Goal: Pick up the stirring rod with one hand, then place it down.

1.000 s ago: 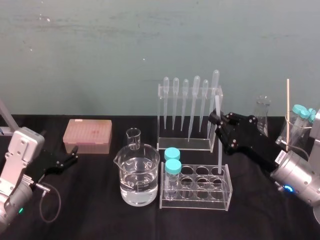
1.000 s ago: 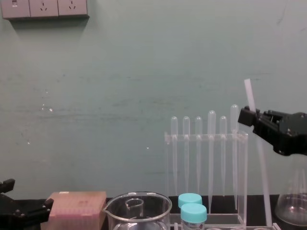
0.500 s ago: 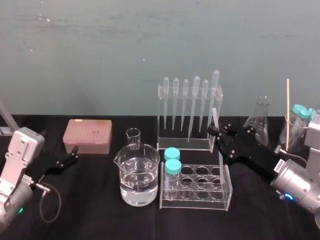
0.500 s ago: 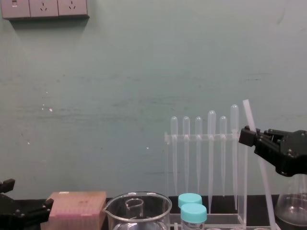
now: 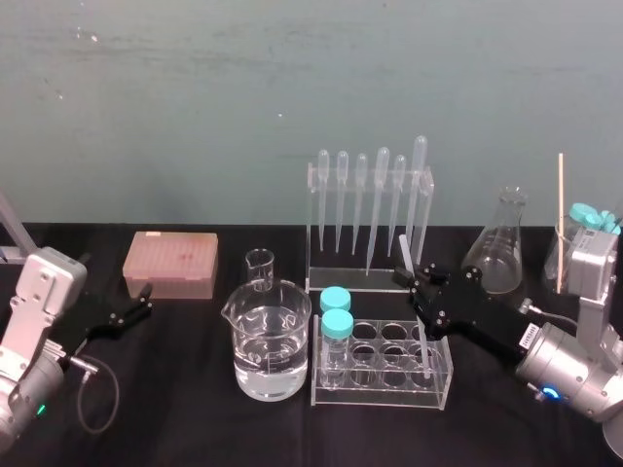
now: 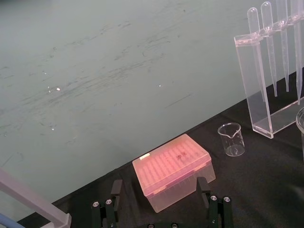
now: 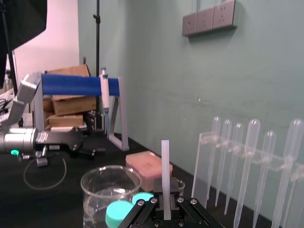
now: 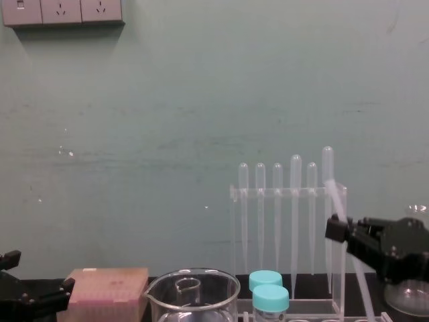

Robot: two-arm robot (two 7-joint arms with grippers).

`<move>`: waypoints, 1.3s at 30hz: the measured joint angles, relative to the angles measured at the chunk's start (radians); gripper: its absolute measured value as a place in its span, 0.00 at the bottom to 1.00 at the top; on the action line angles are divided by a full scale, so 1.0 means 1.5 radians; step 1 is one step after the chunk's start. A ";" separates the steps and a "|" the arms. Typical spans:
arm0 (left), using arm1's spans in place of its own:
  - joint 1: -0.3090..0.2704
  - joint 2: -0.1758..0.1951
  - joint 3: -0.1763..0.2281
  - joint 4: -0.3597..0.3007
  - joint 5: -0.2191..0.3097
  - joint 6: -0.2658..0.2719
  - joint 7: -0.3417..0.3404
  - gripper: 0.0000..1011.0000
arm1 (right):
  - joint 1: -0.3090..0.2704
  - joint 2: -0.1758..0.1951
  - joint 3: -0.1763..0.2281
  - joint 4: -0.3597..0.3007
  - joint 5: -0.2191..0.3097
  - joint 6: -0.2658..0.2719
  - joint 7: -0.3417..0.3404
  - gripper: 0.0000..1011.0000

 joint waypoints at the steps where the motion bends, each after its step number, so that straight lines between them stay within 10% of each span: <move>1: 0.000 0.000 0.000 0.000 0.000 0.000 0.000 0.99 | 0.002 -0.001 -0.002 0.005 -0.001 0.000 0.001 0.07; 28: 0.000 0.000 0.000 0.000 0.000 0.000 0.000 0.99 | 0.009 -0.003 -0.014 0.038 -0.010 0.004 0.009 0.09; 39: 0.000 0.000 0.000 0.000 0.000 0.000 0.000 0.99 | 0.009 -0.003 -0.013 0.037 -0.009 0.003 0.009 0.45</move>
